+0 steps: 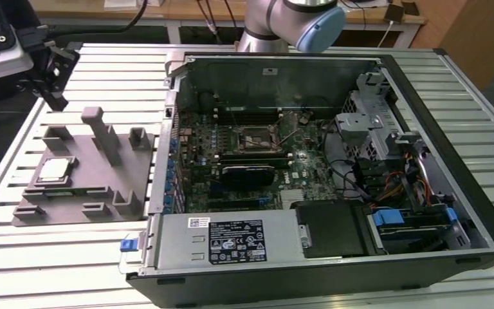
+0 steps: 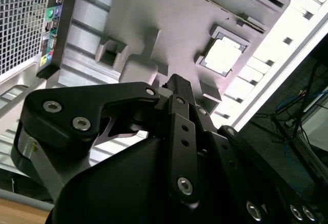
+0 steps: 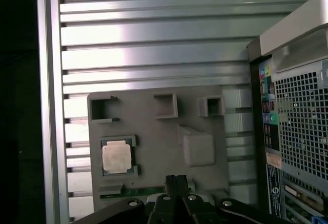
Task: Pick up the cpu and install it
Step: 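Reach for the cpu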
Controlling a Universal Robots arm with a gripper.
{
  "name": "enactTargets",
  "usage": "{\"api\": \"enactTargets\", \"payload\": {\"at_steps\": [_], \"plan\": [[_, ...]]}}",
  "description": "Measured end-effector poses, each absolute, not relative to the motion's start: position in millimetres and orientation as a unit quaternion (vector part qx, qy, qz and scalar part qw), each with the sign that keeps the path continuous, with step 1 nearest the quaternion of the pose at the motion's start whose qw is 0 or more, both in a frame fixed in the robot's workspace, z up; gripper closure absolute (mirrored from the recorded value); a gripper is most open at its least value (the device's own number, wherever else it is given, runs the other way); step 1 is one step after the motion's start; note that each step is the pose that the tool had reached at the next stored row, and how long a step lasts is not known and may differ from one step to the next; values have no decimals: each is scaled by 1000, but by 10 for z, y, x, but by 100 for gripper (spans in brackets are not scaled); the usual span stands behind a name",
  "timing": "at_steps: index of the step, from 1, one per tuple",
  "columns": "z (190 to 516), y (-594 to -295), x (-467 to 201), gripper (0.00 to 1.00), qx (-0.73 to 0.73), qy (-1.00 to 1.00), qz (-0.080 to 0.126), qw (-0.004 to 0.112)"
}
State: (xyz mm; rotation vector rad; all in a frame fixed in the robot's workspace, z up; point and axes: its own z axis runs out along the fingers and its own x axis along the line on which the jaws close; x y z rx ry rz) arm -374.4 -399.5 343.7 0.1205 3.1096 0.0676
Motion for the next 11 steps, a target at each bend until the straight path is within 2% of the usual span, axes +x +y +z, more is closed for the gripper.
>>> {"api": "enactTargets", "payload": {"at_steps": [11], "plan": [[3268,-3995,-3893,89,39,999,22,14]]}}
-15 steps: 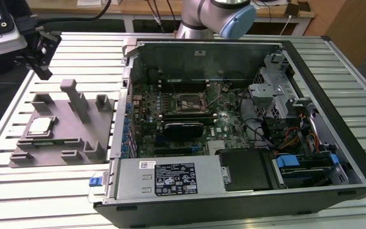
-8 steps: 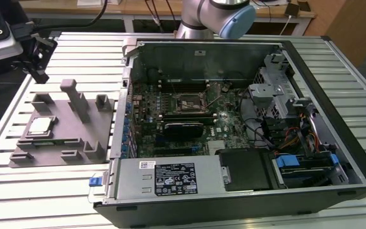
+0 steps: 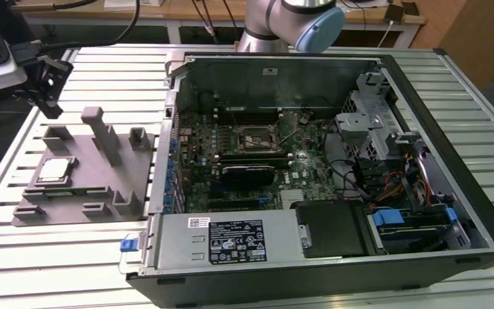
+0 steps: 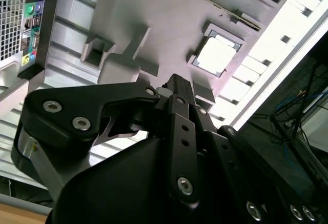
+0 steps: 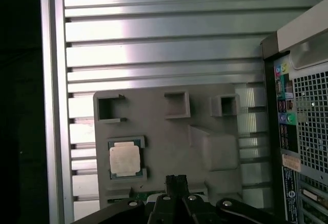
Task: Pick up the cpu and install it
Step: 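Reach for the cpu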
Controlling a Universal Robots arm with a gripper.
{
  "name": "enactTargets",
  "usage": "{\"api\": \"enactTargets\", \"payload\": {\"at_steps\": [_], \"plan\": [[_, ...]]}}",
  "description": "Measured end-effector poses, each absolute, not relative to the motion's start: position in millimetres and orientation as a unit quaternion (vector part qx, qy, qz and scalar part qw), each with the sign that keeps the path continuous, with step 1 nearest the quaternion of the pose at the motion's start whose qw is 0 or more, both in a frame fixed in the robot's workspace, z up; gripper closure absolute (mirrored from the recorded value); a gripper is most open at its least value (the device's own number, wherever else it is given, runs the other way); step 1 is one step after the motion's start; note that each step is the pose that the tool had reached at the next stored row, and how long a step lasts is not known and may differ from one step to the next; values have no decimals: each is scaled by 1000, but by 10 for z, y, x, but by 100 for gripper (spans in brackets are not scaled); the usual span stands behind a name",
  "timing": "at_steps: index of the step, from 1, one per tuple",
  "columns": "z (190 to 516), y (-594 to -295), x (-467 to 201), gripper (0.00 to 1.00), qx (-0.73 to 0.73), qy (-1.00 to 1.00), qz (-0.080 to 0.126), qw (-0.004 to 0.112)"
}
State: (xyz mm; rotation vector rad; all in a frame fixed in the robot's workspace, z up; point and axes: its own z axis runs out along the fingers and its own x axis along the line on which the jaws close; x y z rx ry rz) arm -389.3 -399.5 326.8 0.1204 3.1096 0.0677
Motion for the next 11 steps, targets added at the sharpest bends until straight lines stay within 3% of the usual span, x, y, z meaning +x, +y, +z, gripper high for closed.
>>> {"api": "enactTargets", "payload": {"at_steps": [11], "plan": [[3091,-3993,-3988,89,39,999,22,14]]}}
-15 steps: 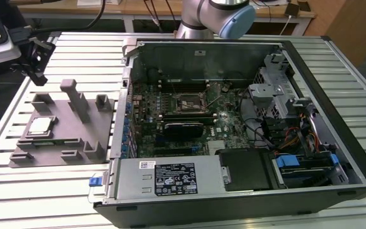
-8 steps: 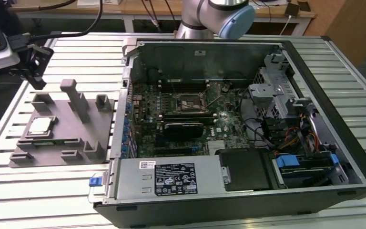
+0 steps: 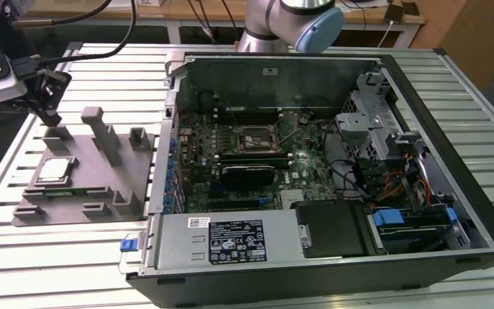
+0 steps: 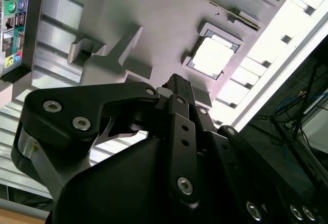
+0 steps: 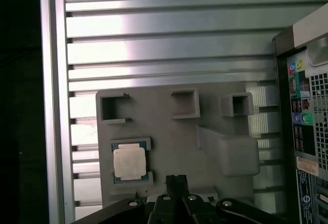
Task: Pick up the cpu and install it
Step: 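Reach for the cpu, then pick up the cpu and move it towards the insertion slot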
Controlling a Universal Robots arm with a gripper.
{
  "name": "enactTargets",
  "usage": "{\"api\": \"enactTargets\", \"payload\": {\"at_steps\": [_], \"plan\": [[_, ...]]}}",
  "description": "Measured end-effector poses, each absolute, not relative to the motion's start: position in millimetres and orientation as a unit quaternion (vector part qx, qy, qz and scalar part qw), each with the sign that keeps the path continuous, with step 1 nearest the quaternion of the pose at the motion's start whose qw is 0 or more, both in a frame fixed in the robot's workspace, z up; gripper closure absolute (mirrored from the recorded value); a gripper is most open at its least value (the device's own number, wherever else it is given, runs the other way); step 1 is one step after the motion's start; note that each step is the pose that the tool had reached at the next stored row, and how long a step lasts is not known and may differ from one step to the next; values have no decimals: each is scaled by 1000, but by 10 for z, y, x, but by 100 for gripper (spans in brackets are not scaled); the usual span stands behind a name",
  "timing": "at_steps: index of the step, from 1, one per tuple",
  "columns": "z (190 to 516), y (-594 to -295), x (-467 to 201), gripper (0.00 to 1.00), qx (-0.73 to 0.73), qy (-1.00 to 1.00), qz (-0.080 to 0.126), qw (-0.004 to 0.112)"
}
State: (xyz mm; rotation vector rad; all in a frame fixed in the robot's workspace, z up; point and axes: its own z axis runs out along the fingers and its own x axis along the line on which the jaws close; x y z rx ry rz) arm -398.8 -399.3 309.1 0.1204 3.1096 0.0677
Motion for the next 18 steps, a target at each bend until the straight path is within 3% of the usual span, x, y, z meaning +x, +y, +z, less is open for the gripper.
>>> {"api": "enactTargets", "payload": {"at_steps": [18], "plan": [[3066,-3992,-4005,89,39,999,22,14]]}}
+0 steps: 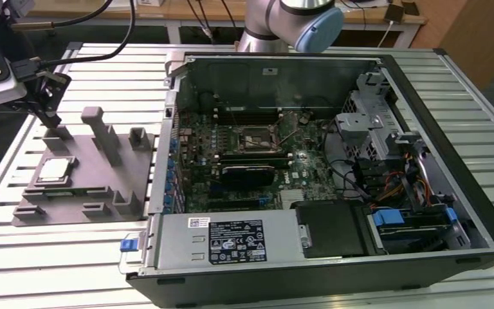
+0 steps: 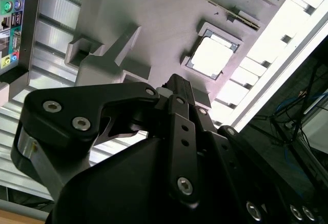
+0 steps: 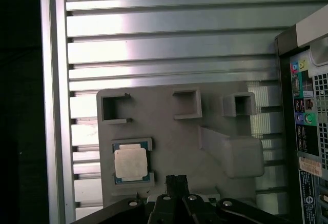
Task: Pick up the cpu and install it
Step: 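Pick up the cpu and move it towards the insertion slot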
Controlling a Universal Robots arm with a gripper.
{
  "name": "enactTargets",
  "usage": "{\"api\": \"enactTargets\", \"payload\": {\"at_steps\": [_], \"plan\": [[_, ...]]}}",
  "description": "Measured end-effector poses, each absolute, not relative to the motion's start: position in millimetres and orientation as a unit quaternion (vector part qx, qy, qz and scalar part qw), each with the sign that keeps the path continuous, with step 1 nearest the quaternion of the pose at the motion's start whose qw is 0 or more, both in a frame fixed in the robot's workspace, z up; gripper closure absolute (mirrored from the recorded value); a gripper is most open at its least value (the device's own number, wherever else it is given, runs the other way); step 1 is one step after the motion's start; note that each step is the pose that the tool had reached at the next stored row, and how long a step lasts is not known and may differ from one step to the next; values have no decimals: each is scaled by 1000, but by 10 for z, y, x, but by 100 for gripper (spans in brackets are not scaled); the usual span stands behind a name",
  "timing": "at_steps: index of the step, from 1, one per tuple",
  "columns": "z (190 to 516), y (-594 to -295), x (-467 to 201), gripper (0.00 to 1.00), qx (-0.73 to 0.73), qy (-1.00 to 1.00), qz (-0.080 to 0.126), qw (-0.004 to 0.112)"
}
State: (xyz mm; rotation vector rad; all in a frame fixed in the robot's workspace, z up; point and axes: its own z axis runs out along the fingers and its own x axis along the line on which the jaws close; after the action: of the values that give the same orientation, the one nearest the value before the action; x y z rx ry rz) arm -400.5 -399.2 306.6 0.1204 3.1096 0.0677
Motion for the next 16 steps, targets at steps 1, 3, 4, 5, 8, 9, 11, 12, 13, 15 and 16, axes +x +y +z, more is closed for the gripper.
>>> {"api": "enactTargets", "payload": {"at_steps": [1,3,4,5,8,9,11,12,13,15,16], "plan": [[3066,-3992,-4005,89,39,999,22,14],[3061,-3992,-4007,89,39,999,22,14],[3057,-3991,-4011,89,39,999,22,15],[3053,-3991,-4018,89,39,999,22,14],[3036,-3991,-4050,89,39,999,22,14],[3031,-3991,-4060,89,39,999,22,14],[3017,-3992,-4080,89,39,999,22,14],[3007,-3992,-4090,89,39,999,22,14],[2995,-3991,-4098,89,39,999,22,15],[2973,-3992,-4114,89,39,999,22,14],[2960,-3992,-4122,89,39,999,22,14]]}}
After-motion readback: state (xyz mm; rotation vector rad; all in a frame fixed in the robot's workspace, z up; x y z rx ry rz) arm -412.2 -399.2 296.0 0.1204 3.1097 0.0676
